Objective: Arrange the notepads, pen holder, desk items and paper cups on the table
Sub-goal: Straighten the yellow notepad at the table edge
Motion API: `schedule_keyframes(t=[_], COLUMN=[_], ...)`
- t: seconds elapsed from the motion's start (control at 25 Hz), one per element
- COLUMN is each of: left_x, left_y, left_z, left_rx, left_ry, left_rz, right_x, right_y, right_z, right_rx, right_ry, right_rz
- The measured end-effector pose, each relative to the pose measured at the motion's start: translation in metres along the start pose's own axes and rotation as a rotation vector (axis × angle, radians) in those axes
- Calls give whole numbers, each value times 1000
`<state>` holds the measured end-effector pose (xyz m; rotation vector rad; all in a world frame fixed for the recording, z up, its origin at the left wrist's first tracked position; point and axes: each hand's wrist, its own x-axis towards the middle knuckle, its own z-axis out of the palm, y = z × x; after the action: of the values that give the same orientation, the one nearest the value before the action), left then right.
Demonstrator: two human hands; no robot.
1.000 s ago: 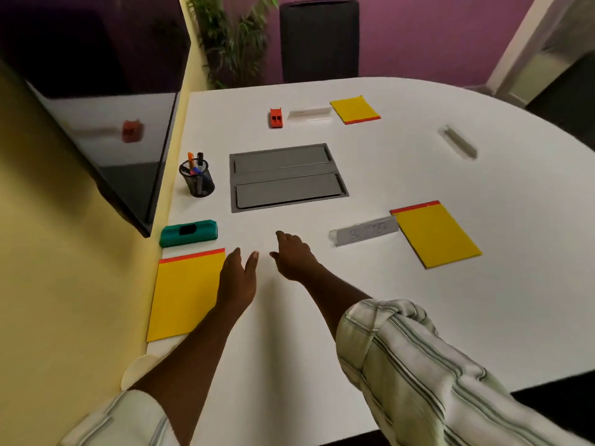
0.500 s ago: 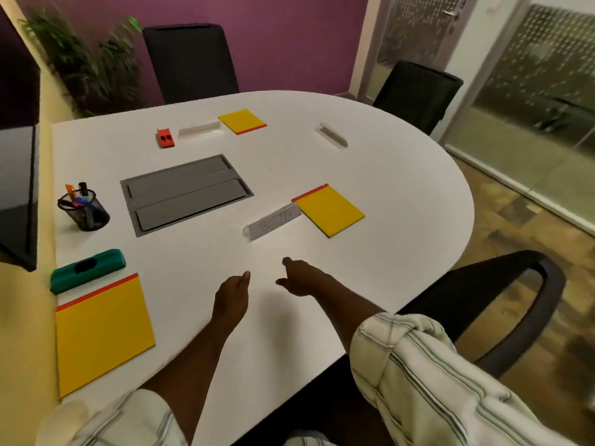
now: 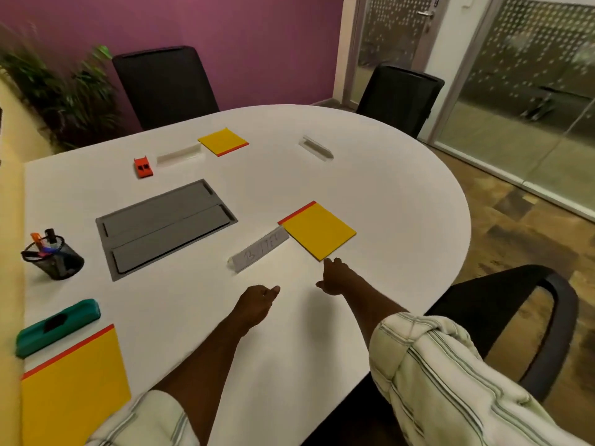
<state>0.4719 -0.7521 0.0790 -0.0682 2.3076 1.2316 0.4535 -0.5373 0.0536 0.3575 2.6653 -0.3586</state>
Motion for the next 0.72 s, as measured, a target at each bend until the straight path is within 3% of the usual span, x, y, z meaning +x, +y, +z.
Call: schedule_keyframes(t=[0.12,0.2,0.36,0.48,0.72], left_x=[34,63,110,155,219], left_y=[17,32,67,73,78], left_z=[-7,-6,17,32,49], left_rx=[253,362,138,-65,-253], left_ry=[-125,-125,31,8,-15], left_rz=[-7,-9,-47,-126,-256], right_x=[42,75,135,175,228], right_y=[14,24,43,55,82], right_z=[-16,-30,-57,-64,-62], right_rx=[93,139,236,263,272], right_ry=[17,54,169,212,194], right_rz=[72,101,103,105,115])
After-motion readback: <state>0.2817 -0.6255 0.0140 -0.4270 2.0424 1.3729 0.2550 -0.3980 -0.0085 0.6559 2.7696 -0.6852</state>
